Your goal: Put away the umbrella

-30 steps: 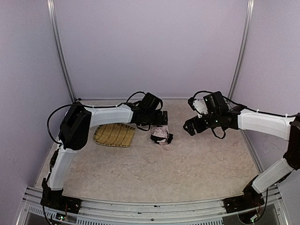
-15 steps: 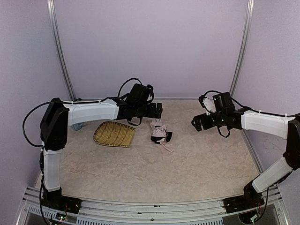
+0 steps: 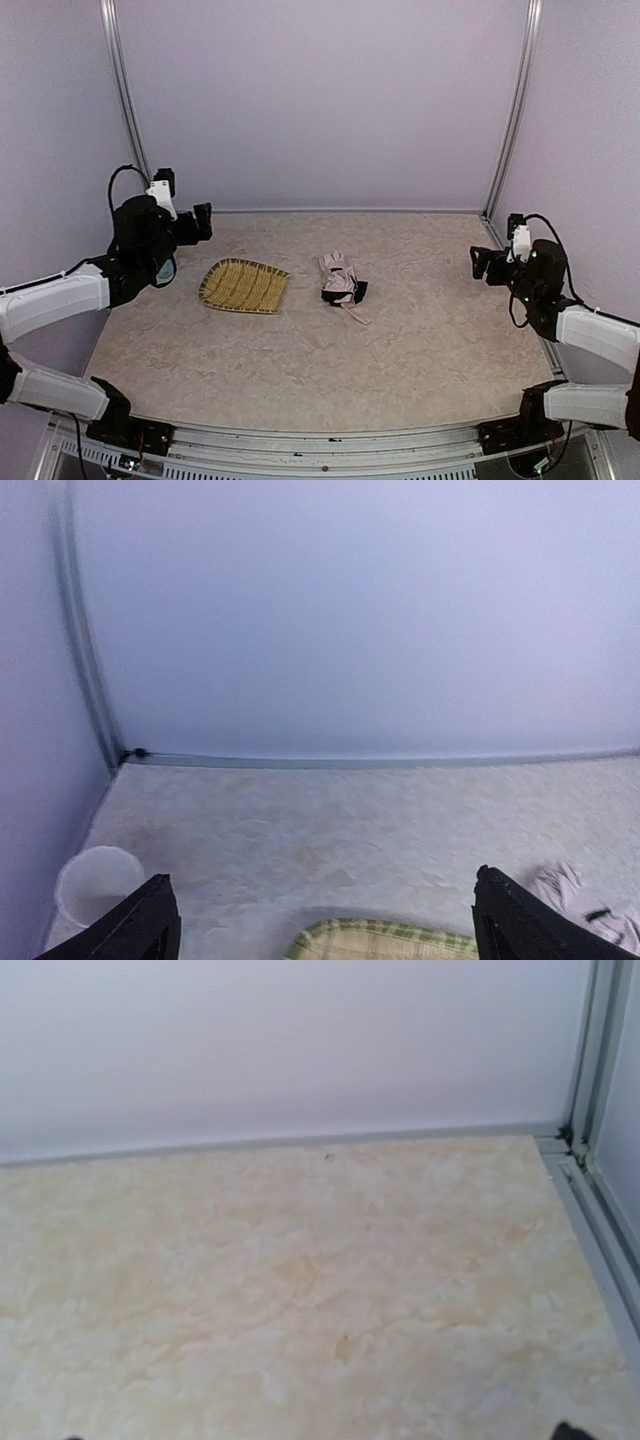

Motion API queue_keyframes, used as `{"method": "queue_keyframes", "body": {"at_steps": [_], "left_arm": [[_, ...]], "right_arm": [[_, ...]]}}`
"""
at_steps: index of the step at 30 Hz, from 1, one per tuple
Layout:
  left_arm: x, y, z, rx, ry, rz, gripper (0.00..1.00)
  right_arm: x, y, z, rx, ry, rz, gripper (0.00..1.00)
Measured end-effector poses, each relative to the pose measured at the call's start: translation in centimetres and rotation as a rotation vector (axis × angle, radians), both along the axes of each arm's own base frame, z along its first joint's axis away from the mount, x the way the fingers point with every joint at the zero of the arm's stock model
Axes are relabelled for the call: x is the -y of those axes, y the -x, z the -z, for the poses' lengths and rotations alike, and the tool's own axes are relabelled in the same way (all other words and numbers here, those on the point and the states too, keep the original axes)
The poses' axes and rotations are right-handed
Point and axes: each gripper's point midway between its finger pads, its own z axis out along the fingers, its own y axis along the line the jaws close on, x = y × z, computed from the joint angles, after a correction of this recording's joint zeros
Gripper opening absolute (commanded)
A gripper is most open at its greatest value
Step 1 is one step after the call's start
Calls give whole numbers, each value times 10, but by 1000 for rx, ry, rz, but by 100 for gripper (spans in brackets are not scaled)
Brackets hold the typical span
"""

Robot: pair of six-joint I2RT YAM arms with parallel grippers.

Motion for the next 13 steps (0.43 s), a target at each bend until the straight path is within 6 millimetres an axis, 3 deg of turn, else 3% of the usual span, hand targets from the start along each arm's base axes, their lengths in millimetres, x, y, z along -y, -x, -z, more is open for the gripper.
{"method": "queue_keyframes", "body": {"at_steps": [3, 6, 8, 10, 13], "left_arm": [[-93, -4, -2, 35, 61, -243, 99], [-168, 12, 31, 17, 117, -456, 99], [-191, 27, 64, -11, 128, -531, 99], [-198, 41, 91, -37, 118, -559, 99], [-203, 51, 104, -32, 95, -584, 99]], "right_arm": [[7, 3, 1, 45, -21, 40, 100], [15, 4, 2, 80, -26, 91, 100], [23, 2, 3, 93, -23, 133, 100], [29, -1, 5, 101, -17, 174, 100], [36, -4, 10, 95, -2, 212, 100]]}}
